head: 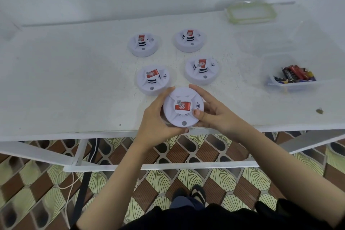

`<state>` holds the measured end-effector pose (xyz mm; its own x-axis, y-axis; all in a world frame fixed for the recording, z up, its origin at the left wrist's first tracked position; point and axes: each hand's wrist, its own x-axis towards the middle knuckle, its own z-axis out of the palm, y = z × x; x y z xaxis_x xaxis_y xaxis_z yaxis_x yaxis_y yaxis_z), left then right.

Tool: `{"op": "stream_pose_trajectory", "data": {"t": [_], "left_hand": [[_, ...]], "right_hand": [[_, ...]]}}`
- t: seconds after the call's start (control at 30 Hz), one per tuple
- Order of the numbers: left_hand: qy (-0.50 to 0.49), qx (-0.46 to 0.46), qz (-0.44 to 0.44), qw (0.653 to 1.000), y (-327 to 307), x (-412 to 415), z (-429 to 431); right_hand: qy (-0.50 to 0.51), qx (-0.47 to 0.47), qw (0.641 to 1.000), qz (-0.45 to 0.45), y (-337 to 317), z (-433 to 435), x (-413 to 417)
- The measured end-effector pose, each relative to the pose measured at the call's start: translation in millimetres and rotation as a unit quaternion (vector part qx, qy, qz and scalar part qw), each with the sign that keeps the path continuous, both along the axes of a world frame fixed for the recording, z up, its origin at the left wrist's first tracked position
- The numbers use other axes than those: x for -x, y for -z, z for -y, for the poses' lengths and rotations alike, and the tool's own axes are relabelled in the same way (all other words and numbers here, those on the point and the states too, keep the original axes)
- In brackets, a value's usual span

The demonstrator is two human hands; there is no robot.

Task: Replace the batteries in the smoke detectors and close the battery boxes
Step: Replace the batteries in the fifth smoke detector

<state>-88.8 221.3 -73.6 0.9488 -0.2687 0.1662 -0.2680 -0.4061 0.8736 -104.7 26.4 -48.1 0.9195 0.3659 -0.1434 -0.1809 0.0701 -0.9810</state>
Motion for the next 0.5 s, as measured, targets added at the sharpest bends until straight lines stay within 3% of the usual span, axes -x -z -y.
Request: {"op": "stream_pose_trajectory", "data": {"t": [0.5], "left_hand": [[0.001,-0.003,0.007,1.000,-0.9,-3.6,-3.0]], "right_hand": [[-0.005,-0.002,1.000,0.003,2.8,0.2,-1.1]]}}
